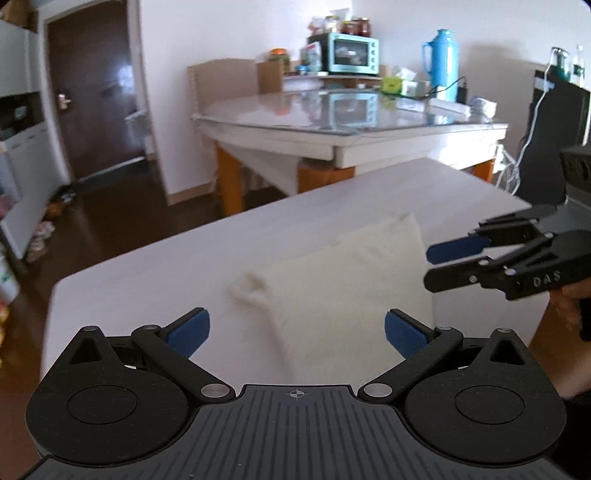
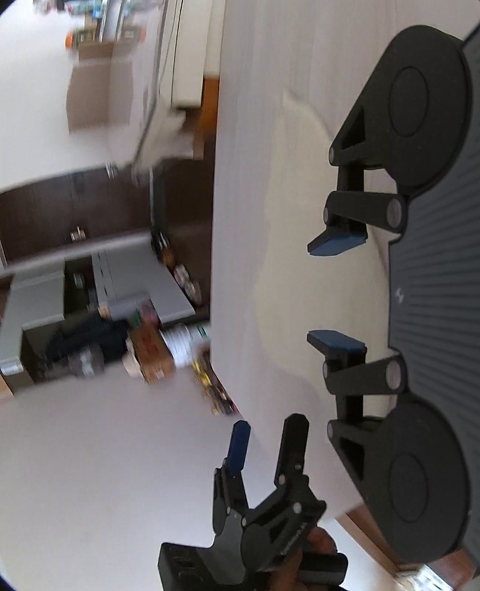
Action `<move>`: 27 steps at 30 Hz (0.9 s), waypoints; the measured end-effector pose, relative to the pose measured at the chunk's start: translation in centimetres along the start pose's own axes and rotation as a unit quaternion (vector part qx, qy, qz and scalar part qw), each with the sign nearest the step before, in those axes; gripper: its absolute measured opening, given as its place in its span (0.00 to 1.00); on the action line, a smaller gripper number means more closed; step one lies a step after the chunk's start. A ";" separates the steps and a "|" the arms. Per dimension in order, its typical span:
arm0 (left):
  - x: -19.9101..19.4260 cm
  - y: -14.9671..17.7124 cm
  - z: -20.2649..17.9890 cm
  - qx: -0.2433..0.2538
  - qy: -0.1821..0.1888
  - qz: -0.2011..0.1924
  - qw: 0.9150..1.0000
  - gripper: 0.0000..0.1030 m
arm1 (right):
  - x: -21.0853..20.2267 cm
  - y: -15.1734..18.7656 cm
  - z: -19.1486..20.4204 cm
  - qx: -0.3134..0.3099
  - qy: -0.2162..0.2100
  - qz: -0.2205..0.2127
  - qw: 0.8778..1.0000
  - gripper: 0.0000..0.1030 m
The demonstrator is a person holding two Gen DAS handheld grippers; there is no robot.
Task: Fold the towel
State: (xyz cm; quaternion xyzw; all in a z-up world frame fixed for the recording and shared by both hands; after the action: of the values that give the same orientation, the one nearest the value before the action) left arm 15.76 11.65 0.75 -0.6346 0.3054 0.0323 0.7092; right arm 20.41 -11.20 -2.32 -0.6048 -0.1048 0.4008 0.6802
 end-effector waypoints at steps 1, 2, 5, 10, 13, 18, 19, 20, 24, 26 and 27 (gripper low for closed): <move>1.2 -0.4 0.1 -0.003 0.009 0.004 1.000 0.99 | 0.0 0.0 -0.5 0.000 0.004 0.001 1.000 0.46; 2.1 -0.6 0.3 -0.007 0.014 0.009 1.000 0.98 | 0.0 0.0 -1.1 -0.002 0.010 0.003 1.000 0.46; 4.9 -1.0 1.0 -0.016 0.024 0.027 0.999 0.95 | 0.3 0.3 -2.6 -0.001 0.024 0.006 1.000 0.46; 9.3 -0.8 2.4 -0.021 0.030 0.084 0.996 0.64 | 0.7 0.5 -4.0 0.015 0.031 0.001 0.999 0.46; 9.8 -0.5 2.4 -0.015 0.027 0.099 0.995 0.55 | 0.1 0.7 -5.2 0.022 0.029 -0.002 0.999 0.46; 9.0 -0.9 2.1 -0.009 0.018 0.079 0.997 0.09 | -0.3 0.9 -5.3 0.021 0.023 -0.007 0.999 0.46; 8.4 -1.3 1.8 -0.008 0.019 0.067 0.998 0.09 | -0.6 1.0 -5.2 0.020 0.023 -0.008 1.000 0.47; 7.8 -1.6 1.5 -0.006 0.020 0.056 0.998 0.09 | -1.0 1.0 -5.1 0.018 0.023 -0.008 1.000 0.47; 5.2 -3.4 -2.0 0.014 0.055 0.008 0.998 0.09 | -2.2 1.4 -4.7 0.005 0.024 -0.002 1.000 0.47; 4.1 -3.6 -4.3 0.025 0.086 -0.001 0.996 0.09 | -3.1 1.8 -4.3 -0.016 0.026 0.006 1.000 0.51; 3.7 -3.5 -5.4 0.029 0.102 -0.003 0.994 0.09 | -3.4 2.0 -4.1 -0.029 0.028 0.009 0.999 0.55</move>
State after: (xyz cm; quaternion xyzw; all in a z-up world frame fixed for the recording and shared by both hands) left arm 18.19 4.78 2.07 -0.6145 0.3753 -0.0434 0.6926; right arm 19.89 -16.62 -3.96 -0.6364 -0.0918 0.3865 0.6612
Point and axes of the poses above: each gripper's, at about its wrist camera, not at the fingertips, and x roughly the way its jaws point, z to its left, y to its underside, the point moved 2 cm from there along x, roughly the way its jaws point, and after that the axes turned 10 degrees about -z, right-handed, at the moved point
